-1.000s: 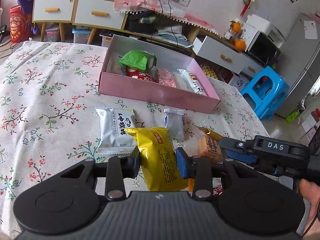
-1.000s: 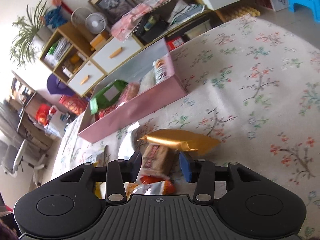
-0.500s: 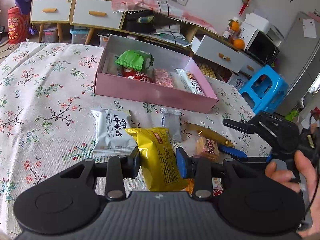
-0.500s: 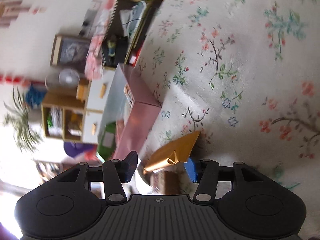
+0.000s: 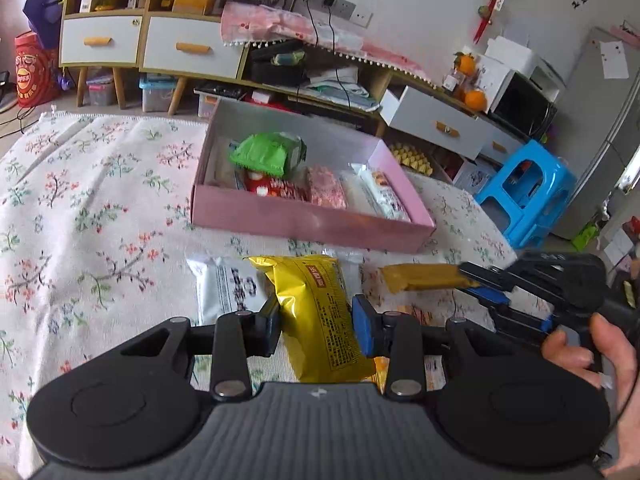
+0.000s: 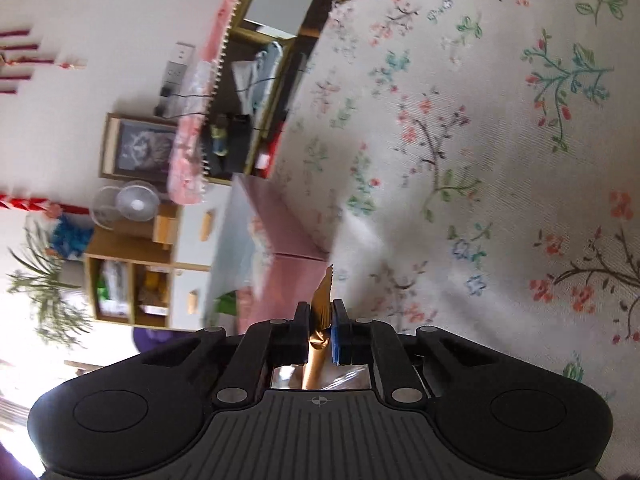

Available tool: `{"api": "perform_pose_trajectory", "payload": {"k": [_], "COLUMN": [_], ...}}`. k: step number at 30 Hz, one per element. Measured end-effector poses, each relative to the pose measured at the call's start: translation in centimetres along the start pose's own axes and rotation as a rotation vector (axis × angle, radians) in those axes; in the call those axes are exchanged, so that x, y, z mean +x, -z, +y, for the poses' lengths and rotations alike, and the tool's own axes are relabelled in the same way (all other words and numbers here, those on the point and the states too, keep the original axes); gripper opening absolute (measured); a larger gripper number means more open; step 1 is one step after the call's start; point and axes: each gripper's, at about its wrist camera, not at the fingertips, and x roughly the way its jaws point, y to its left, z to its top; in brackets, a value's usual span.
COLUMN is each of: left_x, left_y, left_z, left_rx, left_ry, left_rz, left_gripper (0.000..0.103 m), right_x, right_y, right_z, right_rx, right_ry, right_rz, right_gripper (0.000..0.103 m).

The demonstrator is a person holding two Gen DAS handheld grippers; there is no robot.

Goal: Organize snacks
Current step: 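Carry both snacks into the pink box and open both grippers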

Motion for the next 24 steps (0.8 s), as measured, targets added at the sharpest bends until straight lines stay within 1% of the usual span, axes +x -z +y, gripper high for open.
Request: {"api": "perform_pose_trajectory", "payload": {"k": [3,5,7,9,11,13,16,19,21,24], "left_x": [0.2,0.6,1.1,1.8,2.8,4.3,6.5,8.4,9.3,10.1], "left_y": [-1.2,-2.3,-3.6,-5.1,-6.7,-8.2,-9.4,-9.7,-9.8,-9.7], "left_z": [0.1,-0.1,-0.5,-0.9,-1.2,-1.6,-2.4,-2.9,-2.8,-2.5], "left_rx": [0.001,0.011,0.030,0.053,0.059,0.068,0.106,0.143,0.167,0.200], "left_ry": [-0.002,-0.001,0.000,0.001,0.009,0.023,0.023,-0.021,-0.032,-0.083], "left_rz": [-0.020,-0.029,-0.044,-0.070,-0.075,-0.069,-0.053,-0.036,-0.020,-0.007], "left_gripper": [0.034,0.033,0.033,0.033,0.032,0.027,0.027,0.027,0.027,0.027], "right_x": [-0.9,-0.9,-0.8,-0.4,0.5,1.4,2.9,5.2,6.8,7.8], "right_y": [-0.4,-0.8,-1.0,-1.2,-1.5,-1.8,-2.0,-2.0,-1.7,-1.1], "right_z": [0.5,1.1,2.1,3.3,4.3,5.0,6.4,7.6,8.3,8.5], "right_rx": [0.013,0.017,0.004,-0.023,-0.039,-0.032,-0.048,-0.107,-0.156,-0.185], "right_ry": [-0.032,-0.069,-0.096,-0.103,-0.096,-0.099,-0.088,-0.048,-0.025,0.003], "right_rz": [-0.019,-0.019,-0.025,-0.050,-0.072,-0.090,-0.137,-0.143,-0.110,-0.094], "right_gripper": [0.010,0.010,0.010,0.010,0.010,0.010,0.010,0.010,0.010,0.011]}}
